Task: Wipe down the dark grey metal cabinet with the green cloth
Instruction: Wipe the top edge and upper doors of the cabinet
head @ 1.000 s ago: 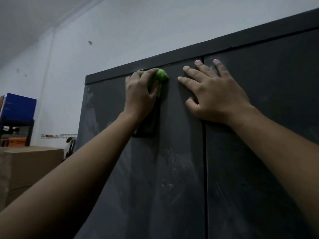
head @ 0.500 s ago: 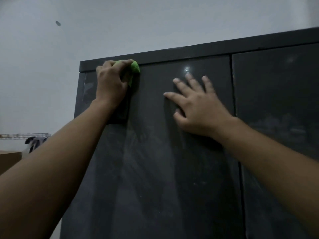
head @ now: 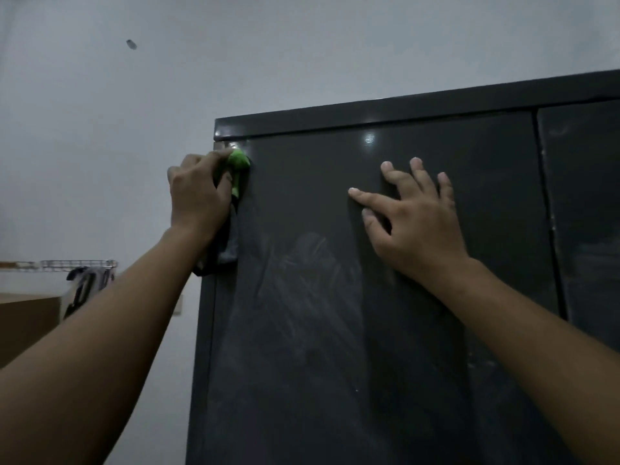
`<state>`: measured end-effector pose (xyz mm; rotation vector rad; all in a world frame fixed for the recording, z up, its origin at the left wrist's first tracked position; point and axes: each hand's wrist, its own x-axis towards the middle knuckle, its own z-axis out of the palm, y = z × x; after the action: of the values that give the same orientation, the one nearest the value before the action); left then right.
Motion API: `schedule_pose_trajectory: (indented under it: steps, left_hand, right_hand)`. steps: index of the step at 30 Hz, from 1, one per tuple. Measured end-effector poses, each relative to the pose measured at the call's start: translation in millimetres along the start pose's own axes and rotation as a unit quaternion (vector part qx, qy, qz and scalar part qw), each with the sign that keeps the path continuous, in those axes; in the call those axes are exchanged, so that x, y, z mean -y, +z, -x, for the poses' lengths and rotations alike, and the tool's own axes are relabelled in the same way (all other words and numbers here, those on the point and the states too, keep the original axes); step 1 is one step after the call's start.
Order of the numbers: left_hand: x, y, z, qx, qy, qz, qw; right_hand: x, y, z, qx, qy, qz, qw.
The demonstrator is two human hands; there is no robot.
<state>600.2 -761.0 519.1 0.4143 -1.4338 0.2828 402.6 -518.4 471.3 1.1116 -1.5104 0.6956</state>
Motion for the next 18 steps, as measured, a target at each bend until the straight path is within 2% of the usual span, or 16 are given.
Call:
schedule_pose_trajectory:
  steps: [3,5,8,11,13,16,18]
  left_hand:
    - [6.6,-4.7,27.1,0.018,0.017,0.006,1.0]
    - [11.5,-10.0,47.1,0.032,0.042,0.005,0.999]
    - [23.9,-20.8,60.2,0.068,0.128,0.0,0.989]
    - [33.1,-26.6,41.7,0.107,0.194,-0.015,0.975]
    - [29.7,-24.7,18.2,0.078,0.147,-0.012,0.986]
    - [19.8,-18.7,-13.9,-0.002,0.006,0.02,1.0]
    - [16.2,-11.2,-19.1,-0.001,-0.007,0.027,1.0]
  right_hand:
    - [-2.3,0.4,-14.9,-0.029,-0.017,-0.021,0.999]
    - [-6.8,1.1,-24.7,-0.007,-0.054,-0.011,0.998]
    - [-15.4,2.0,-30.7,0.025,-0.085,-0.01,0.996]
    - [-18.8,6.3,-25.5,0.001,-0.098,0.015,0.995]
    - [-17.3,9.6,-24.0,-0.01,-0.098,0.029,0.995]
    - [-17.0,13.4,-23.3,-0.023,-0.096,0.049,0.994]
    - [-18.1,16.7,-22.2,-0.038,-0.096,0.06,0.993]
